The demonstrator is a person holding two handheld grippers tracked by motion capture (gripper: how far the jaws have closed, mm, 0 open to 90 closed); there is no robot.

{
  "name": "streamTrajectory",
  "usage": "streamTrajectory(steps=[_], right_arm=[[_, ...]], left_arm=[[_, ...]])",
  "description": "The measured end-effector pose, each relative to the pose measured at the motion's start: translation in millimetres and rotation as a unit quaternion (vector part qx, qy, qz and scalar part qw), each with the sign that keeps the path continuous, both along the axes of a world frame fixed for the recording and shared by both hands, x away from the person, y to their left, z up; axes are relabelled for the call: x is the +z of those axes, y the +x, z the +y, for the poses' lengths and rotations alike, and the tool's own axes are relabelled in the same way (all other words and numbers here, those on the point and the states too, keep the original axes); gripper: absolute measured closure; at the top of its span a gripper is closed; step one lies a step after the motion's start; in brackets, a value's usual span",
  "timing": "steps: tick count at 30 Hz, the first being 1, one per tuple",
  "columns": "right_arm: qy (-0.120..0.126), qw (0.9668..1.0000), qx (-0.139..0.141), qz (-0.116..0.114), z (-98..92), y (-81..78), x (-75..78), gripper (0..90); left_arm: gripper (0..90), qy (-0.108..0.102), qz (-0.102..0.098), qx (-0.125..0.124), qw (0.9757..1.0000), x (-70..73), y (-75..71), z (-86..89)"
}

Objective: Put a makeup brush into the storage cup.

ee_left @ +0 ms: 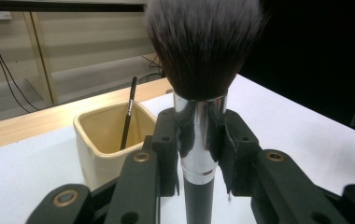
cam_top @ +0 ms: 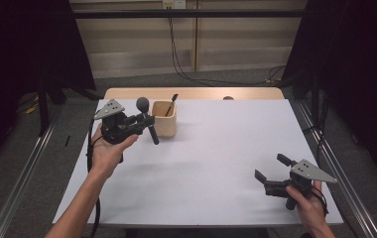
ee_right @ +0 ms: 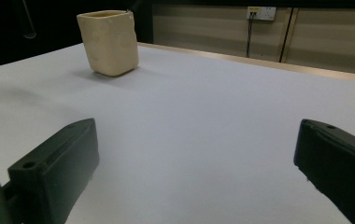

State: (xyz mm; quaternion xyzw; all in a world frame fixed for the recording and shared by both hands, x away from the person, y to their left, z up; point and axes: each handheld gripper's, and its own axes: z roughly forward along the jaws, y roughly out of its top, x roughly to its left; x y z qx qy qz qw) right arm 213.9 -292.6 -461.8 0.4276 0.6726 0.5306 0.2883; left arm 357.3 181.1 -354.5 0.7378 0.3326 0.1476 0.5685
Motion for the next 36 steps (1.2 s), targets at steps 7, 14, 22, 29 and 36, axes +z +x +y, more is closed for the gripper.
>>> streamTrajectory(steps=[7, 14, 22, 29, 36], right_arm=[[0.003, 1.0, 0.006, -0.001, -0.2, -0.2, 0.5, 0.0], [0.001, 1.0, 0.007, 0.001, 0.0, -0.3, 0.4, 0.0], [-0.001, 1.0, 0.009, 0.004, -0.1, -0.2, 0.1, 0.0], [-0.001, 1.0, 0.009, 0.001, 0.5, 0.1, 0.2, 0.0], [-0.001, 0.9999, 0.011, 0.001, 1.0, 0.1, 0.2, 0.0]], left_arm=[[70.6, -0.006, -0.001, 0.001, 1.0, 7.9, 8.1, -3.5], [70.6, 0.006, -0.006, 0.01, 0.9999, 15.7, 19.7, -8.1], [70.5, 0.004, -0.016, 0.031, 0.9994, 24.5, 30.0, -5.5], [70.5, 0.009, -0.023, 0.045, 0.9987, 29.0, 40.1, -8.9], [70.5, 0.013, -0.03, 0.049, 0.9983, 34.4, 50.6, -16.4]])
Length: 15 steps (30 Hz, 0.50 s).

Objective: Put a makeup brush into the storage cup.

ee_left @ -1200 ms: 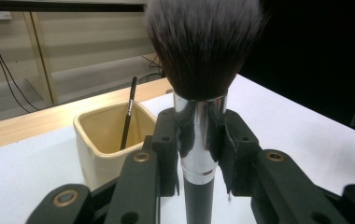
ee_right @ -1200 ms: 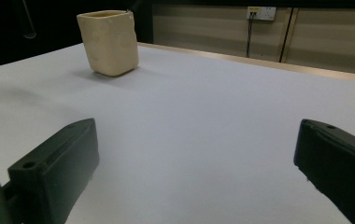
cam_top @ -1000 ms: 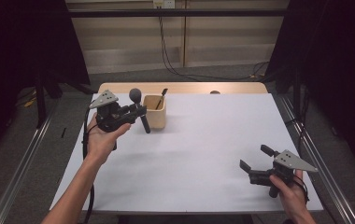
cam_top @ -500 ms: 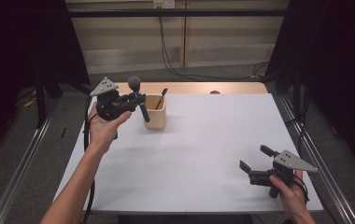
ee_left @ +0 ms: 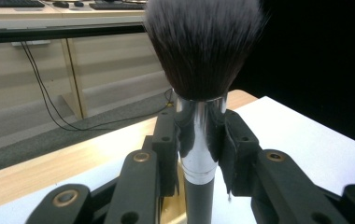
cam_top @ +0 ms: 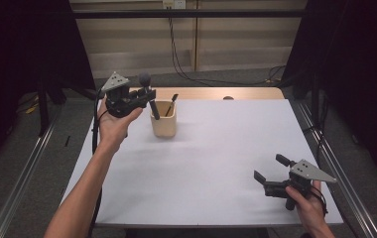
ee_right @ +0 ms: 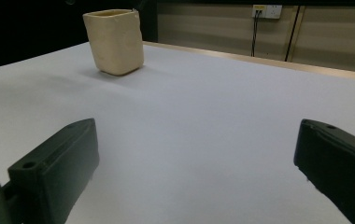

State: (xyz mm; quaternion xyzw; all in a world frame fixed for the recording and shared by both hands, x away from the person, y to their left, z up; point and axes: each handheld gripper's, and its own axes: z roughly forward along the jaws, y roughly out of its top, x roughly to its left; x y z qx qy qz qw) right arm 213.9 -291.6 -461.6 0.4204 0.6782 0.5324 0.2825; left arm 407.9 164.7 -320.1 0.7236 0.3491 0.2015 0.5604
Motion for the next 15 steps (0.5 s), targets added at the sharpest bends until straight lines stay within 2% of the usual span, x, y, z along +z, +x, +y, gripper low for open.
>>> streamTrajectory(steps=[3, 8, 15], right_arm=[[-0.001, 1.0, 0.001, 0.0, 0.1, 0.0, -0.1, 0.0], [-0.001, 1.0, 0.0, 0.001, 0.2, 0.3, -0.4, 0.0], [-0.002, 1.0, 0.001, 0.002, 0.5, 0.1, -0.3, 0.0]], left_arm=[[70.6, -0.006, -0.005, 0.003, 1.0, 0.9, 6.0, -0.9], [70.5, -0.004, -0.008, 0.009, 0.9999, -5.4, 14.4, -2.7], [70.5, 0.001, -0.01, 0.014, 0.9998, -7.7, 18.6, -3.7]])
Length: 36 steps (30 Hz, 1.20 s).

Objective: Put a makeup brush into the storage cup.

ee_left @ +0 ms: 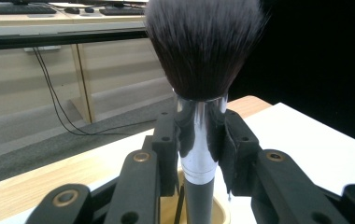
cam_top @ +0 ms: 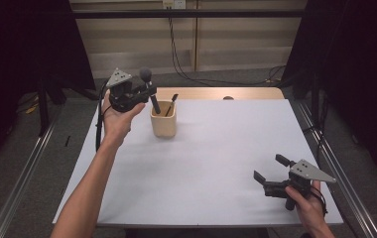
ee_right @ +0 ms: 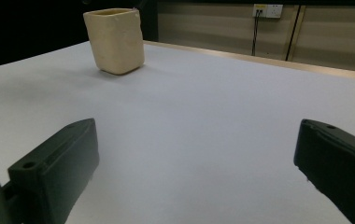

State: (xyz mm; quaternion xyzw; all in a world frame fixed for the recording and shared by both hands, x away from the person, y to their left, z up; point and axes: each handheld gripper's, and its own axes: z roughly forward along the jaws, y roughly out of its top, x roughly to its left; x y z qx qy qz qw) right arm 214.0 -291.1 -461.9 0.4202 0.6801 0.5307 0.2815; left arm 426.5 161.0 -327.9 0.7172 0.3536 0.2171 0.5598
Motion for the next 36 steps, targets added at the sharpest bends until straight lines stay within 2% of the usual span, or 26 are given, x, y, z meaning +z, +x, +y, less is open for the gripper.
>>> streamTrajectory(steps=[6, 10, 15, 25, 27, 29, 36], right_arm=[[0.0, 1.0, -0.001, -0.001, -0.3, 0.6, 0.0, 0.0], [0.0, 1.0, -0.001, -0.001, -0.1, -0.1, 0.1, 0.0], [0.001, 1.0, -0.001, -0.001, -0.3, 0.8, -0.3, 0.0], [-0.002, 1.0, 0.0, -0.001, -0.2, 0.1, -0.3, 0.0], [-0.001, 1.0, 0.001, 0.0, 0.3, 0.4, -0.3, 0.0], [-0.001, 1.0, 0.002, -0.001, 0.4, 0.2, -0.1, 0.0], [-0.001, 1.0, 0.001, -0.001, 0.1, 0.0, -0.2, 0.0]], left_arm=[[70.5, 0.0, 0.001, -0.001, 1.0, -0.5, 1.2, -0.4], [70.5, 0.014, -0.002, 0.001, 0.9999, -3.0, 2.5, -2.6], [70.5, 0.017, -0.004, 0.001, 0.9998, -6.5, 4.5, -5.8], [70.5, 0.023, 0.006, -0.001, 0.9997, -17.7, 10.6, -10.5], [70.5, 0.031, 0.008, 0.003, 0.9995, -19.3, 12.1, -10.5], [70.5, 0.023, 0.01, 0.004, 0.9997, -20.7, 12.7, -9.5], [70.5, 0.027, 0.014, 0.005, 0.9995, -27.5, 14.9, -6.6]])
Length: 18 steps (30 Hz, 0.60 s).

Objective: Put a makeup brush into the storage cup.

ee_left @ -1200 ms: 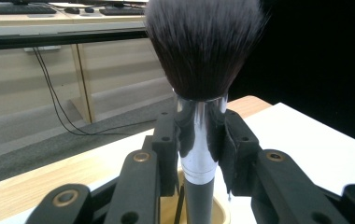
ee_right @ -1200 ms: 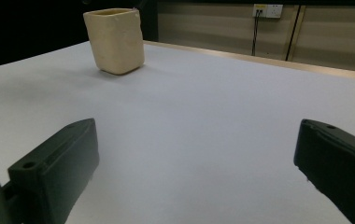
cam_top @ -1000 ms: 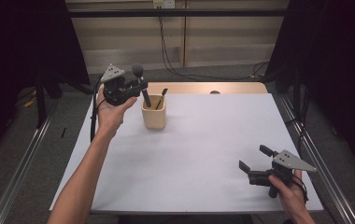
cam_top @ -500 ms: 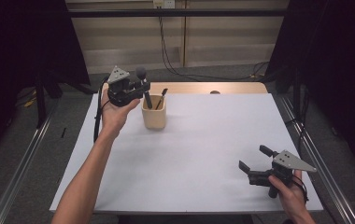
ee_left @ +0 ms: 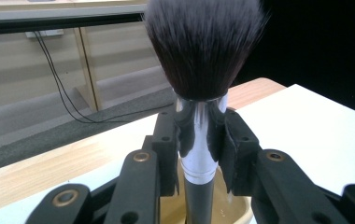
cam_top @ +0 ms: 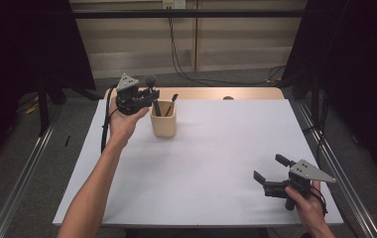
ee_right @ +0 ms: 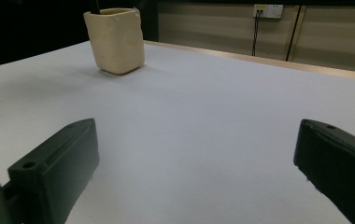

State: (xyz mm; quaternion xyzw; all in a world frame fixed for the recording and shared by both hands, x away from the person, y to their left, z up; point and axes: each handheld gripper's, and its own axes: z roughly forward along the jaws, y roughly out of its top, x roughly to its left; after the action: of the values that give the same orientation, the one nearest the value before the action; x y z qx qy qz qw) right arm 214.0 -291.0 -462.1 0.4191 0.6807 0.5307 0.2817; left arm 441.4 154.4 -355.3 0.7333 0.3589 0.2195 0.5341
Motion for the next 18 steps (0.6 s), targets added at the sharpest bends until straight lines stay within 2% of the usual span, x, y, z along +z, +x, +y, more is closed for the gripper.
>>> streamTrajectory(steps=[11, 18], right_arm=[[0.001, 1.0, 0.0, 0.0, 0.2, 0.2, -0.1, 0.0], [-0.002, 1.0, 0.001, 0.0, 0.2, 0.2, -0.3, 0.0]], left_arm=[[70.5, 0.007, 0.012, 0.004, 0.9999, -16.1, 1.6, 2.2], [70.5, 0.002, 0.017, 0.005, 0.9998, -23.8, 1.5, 4.5]])
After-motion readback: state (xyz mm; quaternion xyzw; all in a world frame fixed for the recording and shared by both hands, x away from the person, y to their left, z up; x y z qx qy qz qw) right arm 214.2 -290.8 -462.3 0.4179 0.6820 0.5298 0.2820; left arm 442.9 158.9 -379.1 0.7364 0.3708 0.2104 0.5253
